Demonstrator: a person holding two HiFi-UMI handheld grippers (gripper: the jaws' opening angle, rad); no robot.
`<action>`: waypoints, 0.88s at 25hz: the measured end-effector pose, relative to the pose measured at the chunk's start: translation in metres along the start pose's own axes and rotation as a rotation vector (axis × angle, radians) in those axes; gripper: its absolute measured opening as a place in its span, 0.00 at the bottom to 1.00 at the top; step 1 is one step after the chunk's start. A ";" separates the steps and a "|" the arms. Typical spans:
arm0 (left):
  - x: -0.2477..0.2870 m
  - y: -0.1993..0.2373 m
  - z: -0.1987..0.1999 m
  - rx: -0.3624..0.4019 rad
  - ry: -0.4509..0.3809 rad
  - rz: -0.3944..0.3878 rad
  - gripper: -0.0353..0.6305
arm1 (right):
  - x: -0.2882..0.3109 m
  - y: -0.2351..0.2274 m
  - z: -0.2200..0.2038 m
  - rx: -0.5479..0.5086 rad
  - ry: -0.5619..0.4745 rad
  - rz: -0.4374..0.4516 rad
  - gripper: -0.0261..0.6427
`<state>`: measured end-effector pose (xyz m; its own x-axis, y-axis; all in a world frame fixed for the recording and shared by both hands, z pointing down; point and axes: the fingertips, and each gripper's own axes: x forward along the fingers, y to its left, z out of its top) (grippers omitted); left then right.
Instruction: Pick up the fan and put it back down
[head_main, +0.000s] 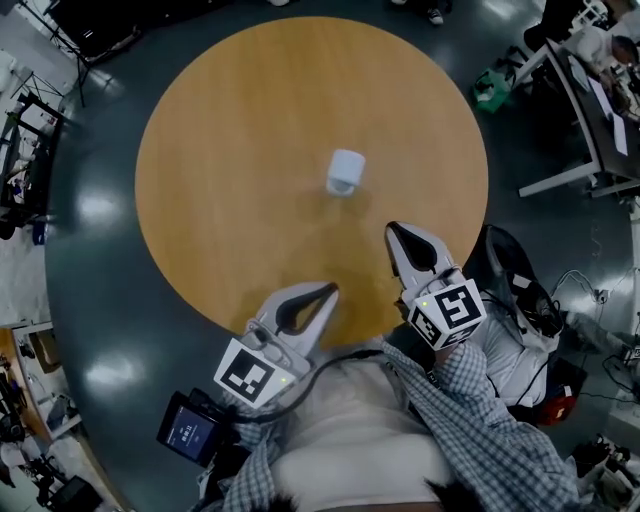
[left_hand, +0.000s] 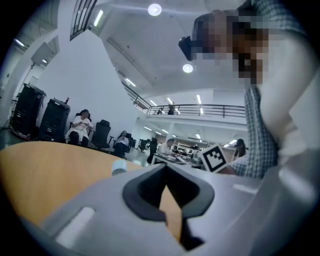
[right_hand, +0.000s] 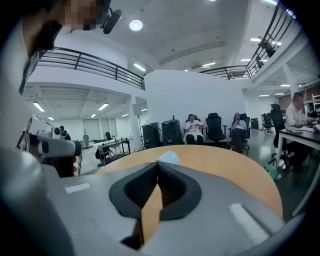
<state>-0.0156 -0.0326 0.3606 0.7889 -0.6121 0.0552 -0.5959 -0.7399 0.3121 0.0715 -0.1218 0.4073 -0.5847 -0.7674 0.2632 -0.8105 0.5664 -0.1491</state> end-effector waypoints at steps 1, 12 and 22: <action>0.006 -0.002 0.004 0.005 -0.007 0.000 0.05 | -0.004 -0.002 0.007 -0.005 -0.008 0.005 0.04; 0.020 -0.011 0.028 0.045 -0.070 0.049 0.05 | -0.024 -0.002 0.035 -0.010 -0.064 0.052 0.04; 0.025 -0.011 0.030 0.070 -0.081 0.064 0.05 | -0.021 -0.004 0.038 -0.038 -0.080 0.079 0.04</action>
<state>0.0061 -0.0485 0.3307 0.7361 -0.6769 -0.0047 -0.6557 -0.7147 0.2433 0.0857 -0.1189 0.3657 -0.6489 -0.7405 0.1749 -0.7608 0.6360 -0.1294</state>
